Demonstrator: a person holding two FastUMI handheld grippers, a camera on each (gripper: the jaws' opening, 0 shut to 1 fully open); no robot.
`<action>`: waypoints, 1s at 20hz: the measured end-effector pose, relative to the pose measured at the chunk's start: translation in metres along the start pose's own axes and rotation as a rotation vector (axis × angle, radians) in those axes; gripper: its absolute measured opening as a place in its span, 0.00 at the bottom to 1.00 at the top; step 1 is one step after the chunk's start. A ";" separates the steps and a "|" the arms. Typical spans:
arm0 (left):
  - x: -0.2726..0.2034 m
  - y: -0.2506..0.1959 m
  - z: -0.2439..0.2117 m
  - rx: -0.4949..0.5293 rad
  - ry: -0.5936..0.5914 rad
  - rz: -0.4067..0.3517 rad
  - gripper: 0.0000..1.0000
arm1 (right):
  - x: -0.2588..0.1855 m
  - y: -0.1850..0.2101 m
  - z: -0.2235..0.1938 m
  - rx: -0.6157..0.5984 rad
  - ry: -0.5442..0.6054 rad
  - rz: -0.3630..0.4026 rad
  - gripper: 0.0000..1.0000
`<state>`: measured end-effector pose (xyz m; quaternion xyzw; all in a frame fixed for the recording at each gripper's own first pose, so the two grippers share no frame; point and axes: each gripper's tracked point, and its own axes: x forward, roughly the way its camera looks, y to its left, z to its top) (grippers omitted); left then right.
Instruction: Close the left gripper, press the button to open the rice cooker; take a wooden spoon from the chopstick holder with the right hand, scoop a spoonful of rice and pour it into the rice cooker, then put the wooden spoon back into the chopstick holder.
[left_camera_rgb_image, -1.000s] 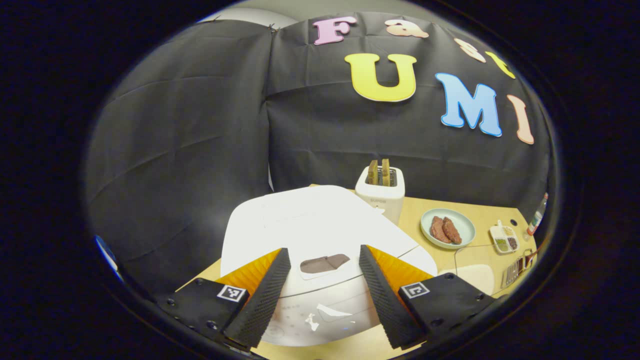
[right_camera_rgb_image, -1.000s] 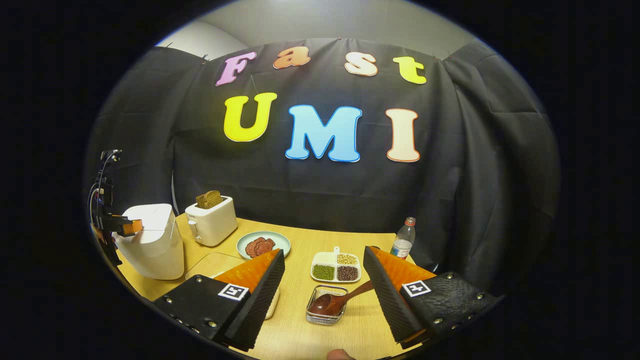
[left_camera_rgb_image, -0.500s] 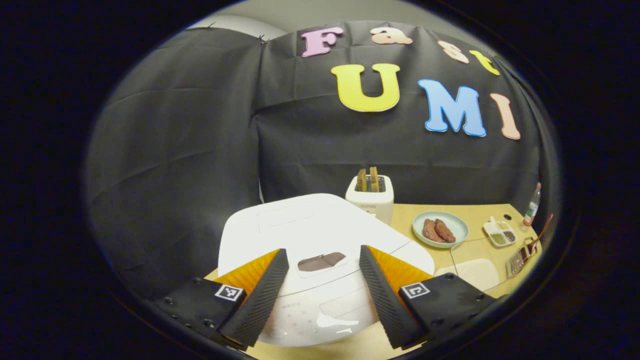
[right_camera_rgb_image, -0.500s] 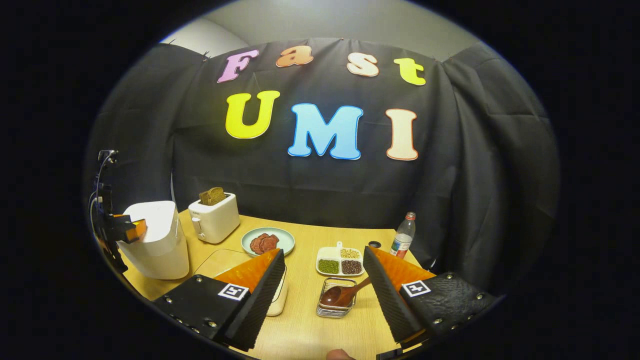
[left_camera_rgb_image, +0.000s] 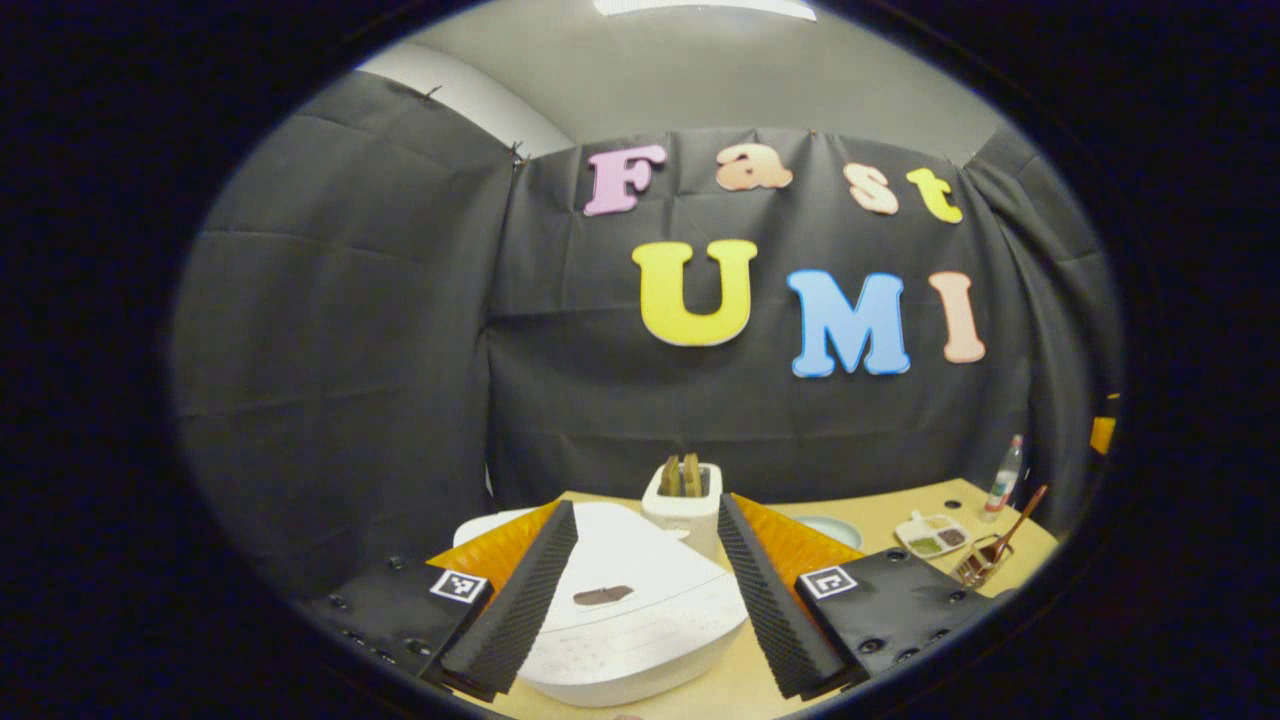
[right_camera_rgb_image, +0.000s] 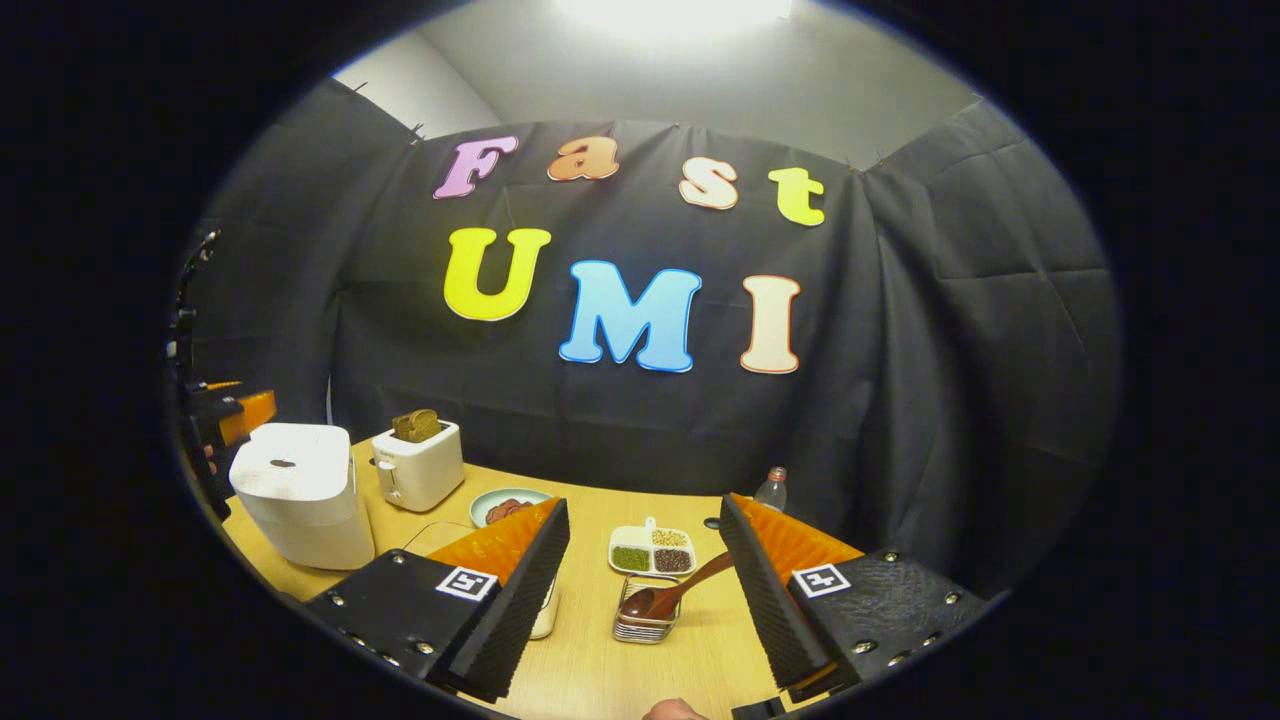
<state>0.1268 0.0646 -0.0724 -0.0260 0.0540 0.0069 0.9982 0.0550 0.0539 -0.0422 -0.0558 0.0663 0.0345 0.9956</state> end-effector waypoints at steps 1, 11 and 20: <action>-0.011 -0.011 0.016 -0.005 -0.030 -0.003 0.97 | -0.002 -0.007 0.002 0.014 -0.008 0.009 0.92; -0.091 -0.155 0.062 0.022 -0.115 -0.036 0.95 | -0.011 -0.085 -0.011 0.032 -0.056 0.122 0.92; -0.101 -0.176 0.094 0.049 -0.163 -0.147 1.00 | -0.017 -0.082 0.011 0.089 -0.099 0.087 0.92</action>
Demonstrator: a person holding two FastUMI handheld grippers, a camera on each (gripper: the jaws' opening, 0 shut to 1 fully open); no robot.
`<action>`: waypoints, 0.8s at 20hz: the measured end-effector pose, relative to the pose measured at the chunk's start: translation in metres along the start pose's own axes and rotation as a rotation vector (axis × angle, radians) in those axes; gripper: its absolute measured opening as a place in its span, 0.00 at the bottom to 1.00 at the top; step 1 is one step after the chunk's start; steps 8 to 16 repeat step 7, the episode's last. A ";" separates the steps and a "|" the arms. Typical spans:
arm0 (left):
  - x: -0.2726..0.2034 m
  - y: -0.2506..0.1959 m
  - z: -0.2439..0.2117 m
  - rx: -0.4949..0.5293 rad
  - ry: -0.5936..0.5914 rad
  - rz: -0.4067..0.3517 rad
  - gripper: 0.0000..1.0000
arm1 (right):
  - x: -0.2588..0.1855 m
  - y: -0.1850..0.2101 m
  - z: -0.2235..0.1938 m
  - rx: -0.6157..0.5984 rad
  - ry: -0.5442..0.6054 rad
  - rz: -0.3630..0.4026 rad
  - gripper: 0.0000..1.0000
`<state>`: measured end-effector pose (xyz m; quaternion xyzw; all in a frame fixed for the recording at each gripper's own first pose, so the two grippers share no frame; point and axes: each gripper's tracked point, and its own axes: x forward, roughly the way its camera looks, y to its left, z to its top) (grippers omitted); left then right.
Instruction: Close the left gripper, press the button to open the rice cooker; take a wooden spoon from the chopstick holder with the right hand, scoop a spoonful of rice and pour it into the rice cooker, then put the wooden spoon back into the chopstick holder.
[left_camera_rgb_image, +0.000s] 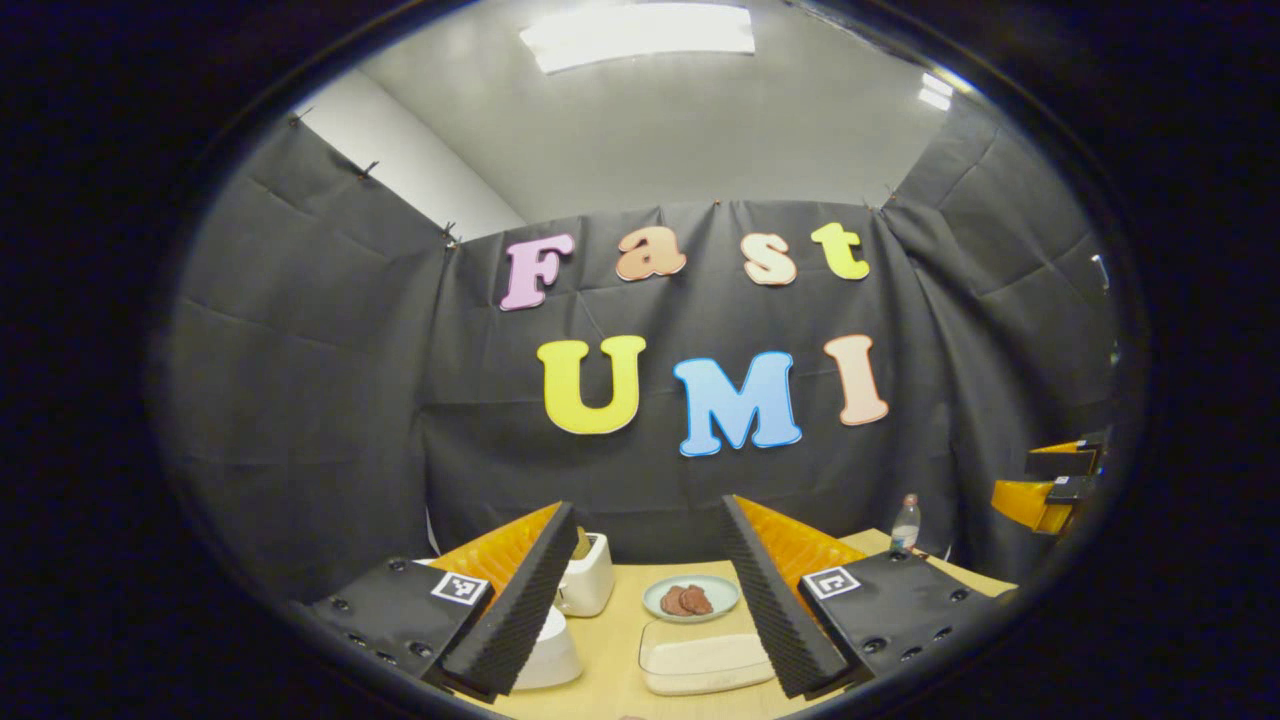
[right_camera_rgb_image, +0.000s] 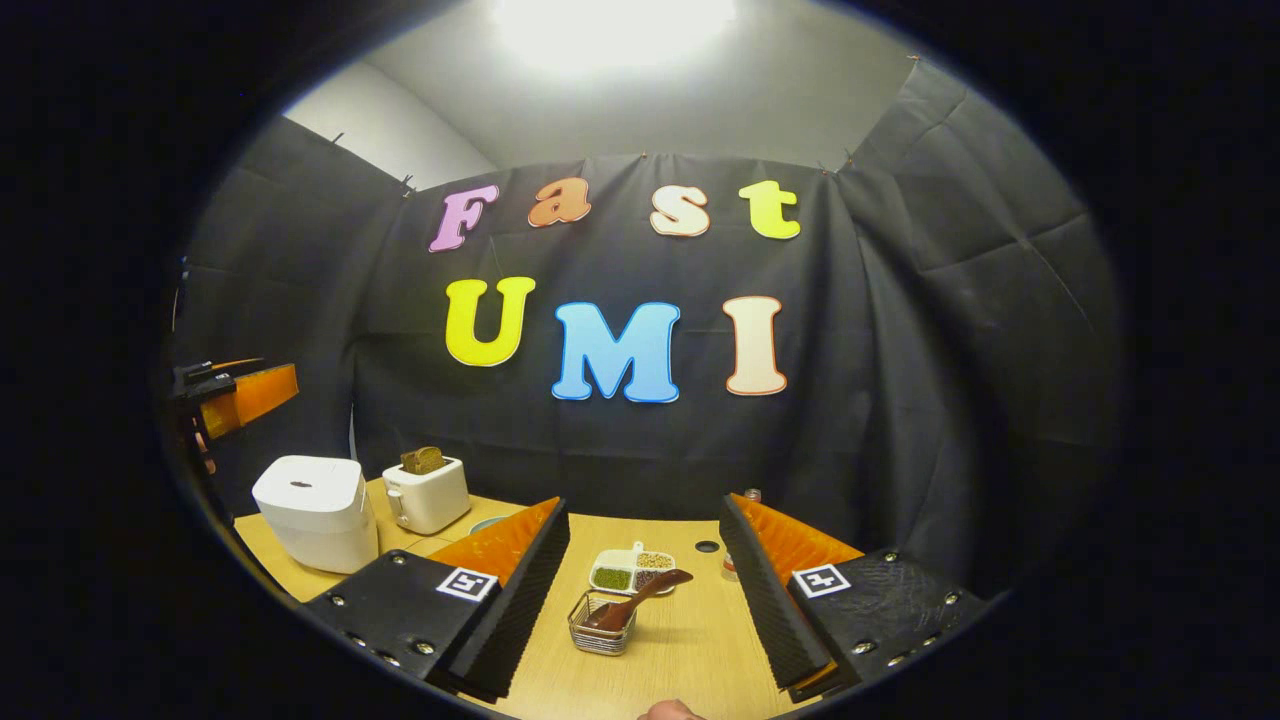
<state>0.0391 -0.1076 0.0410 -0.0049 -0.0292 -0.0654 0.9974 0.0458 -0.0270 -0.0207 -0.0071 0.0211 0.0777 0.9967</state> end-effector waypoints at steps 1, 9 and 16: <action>0.000 0.005 0.002 -0.003 -0.006 -0.002 0.98 | -0.002 0.005 0.003 0.000 -0.007 -0.002 0.92; -0.006 0.034 0.002 -0.034 0.002 0.001 0.99 | -0.007 0.028 0.012 -0.005 -0.013 -0.010 0.92; -0.006 0.034 0.002 -0.034 0.002 0.001 0.99 | -0.007 0.028 0.012 -0.005 -0.013 -0.010 0.92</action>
